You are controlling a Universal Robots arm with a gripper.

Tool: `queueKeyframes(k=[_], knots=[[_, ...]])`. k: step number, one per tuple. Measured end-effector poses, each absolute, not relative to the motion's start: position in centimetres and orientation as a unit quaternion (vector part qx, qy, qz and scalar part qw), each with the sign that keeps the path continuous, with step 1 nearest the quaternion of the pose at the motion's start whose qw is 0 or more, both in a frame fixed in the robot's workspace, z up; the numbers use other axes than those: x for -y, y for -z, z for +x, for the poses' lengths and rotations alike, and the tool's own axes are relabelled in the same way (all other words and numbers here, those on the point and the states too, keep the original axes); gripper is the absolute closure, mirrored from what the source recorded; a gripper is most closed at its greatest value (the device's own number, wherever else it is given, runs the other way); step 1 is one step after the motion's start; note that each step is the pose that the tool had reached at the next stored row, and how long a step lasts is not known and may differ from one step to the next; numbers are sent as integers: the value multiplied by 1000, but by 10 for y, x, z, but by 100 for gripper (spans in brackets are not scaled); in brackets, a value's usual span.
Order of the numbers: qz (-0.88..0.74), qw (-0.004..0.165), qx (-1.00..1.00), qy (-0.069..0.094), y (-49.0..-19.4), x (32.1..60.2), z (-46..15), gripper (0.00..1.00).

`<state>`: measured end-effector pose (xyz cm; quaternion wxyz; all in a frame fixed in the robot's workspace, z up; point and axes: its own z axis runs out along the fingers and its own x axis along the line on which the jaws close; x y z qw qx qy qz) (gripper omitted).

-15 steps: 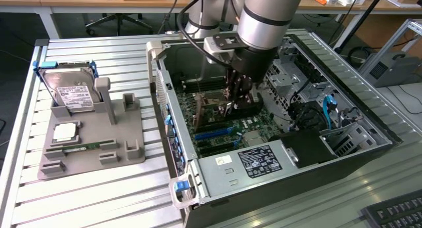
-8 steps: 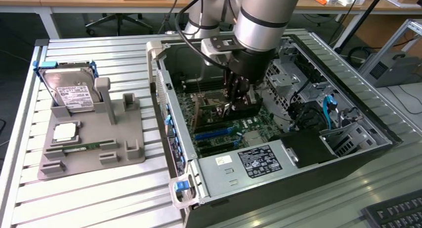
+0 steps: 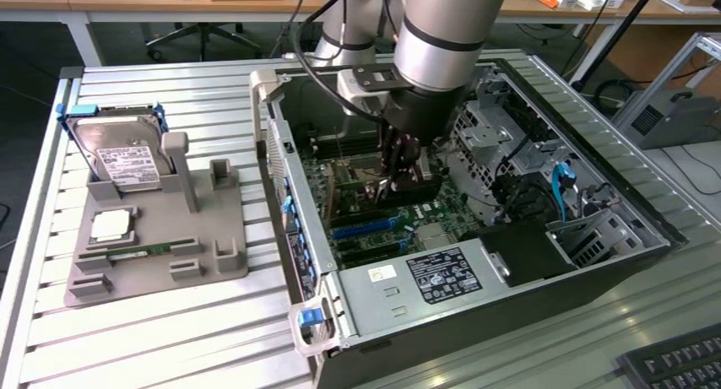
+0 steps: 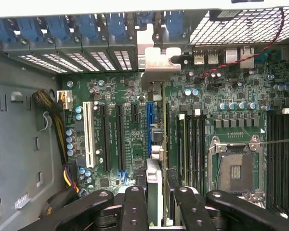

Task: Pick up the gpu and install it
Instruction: 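Insert the gpu into the slot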

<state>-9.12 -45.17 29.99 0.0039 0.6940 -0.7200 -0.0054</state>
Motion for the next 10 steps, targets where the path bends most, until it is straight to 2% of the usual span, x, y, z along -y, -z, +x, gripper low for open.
queueKeyframes(k=[10], knots=[[694,4,720,5,-295,454,-97,73]])
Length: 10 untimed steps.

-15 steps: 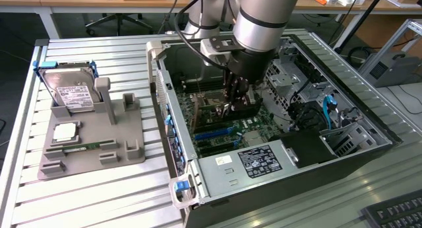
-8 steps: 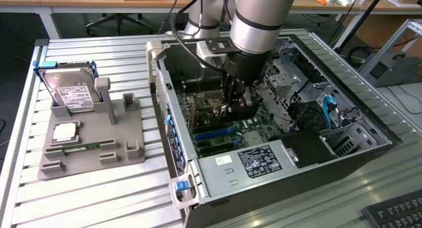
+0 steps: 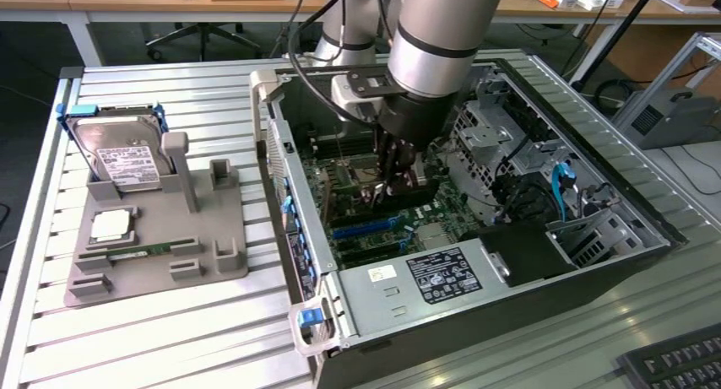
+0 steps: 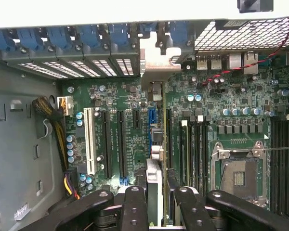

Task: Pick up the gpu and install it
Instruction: 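Insert the gpu into the slot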

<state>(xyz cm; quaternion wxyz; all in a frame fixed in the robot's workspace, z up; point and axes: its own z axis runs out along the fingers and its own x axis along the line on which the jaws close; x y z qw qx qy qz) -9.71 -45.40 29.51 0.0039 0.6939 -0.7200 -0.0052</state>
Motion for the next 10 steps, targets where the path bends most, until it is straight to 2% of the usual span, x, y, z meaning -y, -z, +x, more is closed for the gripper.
queueKeyframes(k=[10], knots=[[694,8,720,1,-286,454,-107,73]])
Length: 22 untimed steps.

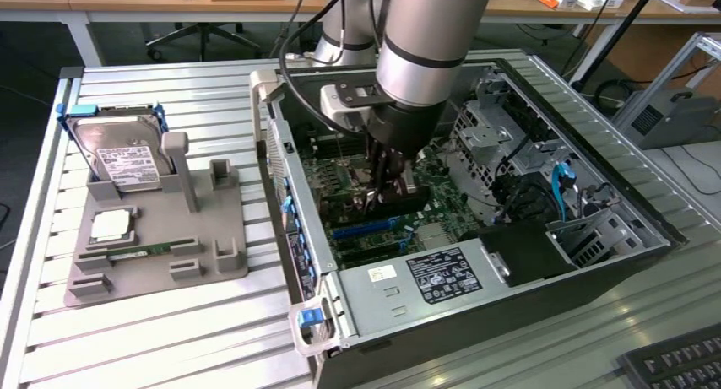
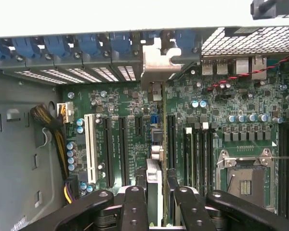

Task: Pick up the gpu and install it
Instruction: 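Insert the gpu into the slot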

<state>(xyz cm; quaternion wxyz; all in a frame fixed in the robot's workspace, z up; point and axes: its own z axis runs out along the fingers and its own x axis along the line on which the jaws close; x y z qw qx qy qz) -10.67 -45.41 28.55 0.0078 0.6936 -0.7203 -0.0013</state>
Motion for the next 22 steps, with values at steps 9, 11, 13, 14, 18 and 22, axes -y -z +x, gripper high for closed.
queueKeyframes(k=[9,11,13,14,18,22], knots=[[693,9,721,0,-278,454,-111,73],[693,9,721,0,-277,454,-112,73],[693,9,721,0,-275,454,-113,73],[693,9,721,0,-274,454,-114,73],[692,9,722,0,-272,454,-116,73],[692,9,722,0,-269,454,-117,73]])
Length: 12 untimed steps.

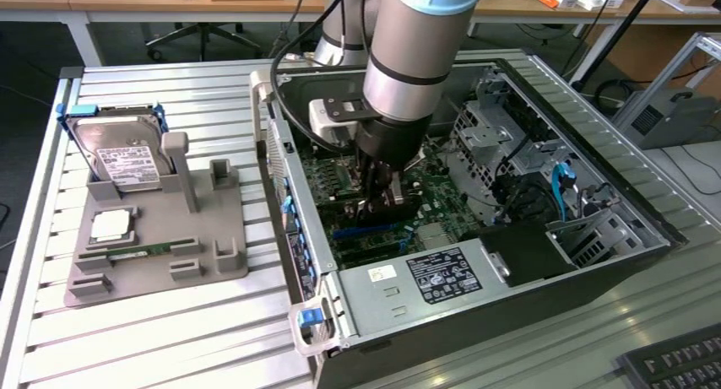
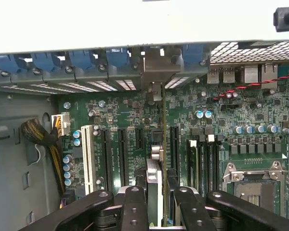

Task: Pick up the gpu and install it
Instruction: 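Insert the gpu into the slot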

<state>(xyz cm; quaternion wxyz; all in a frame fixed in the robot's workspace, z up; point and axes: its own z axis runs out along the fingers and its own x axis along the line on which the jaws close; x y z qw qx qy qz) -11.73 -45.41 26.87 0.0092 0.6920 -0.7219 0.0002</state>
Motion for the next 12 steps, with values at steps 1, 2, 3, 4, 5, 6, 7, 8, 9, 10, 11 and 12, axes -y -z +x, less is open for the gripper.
queueKeyframes(k=[1,2,3,4,5,6,7,8,9,10,11,12], knots=[[692,9,722,0,-268,454,-118,73],[692,9,722,0,-267,454,-118,73],[692,9,722,0,-267,454,-118,73],[692,9,722,0,-266,454,-119,73],[692,9,722,0,-266,454,-119,73],[692,9,722,0,-265,454,-119,73],[692,9,722,0,-265,454,-120,73],[692,9,722,0,-265,454,-120,73],[692,9,722,0,-265,454,-120,73],[692,9,722,0,-265,454,-120,73],[692,9,722,0,-265,454,-120,73],[692,9,722,0,-265,454,-120,73]])
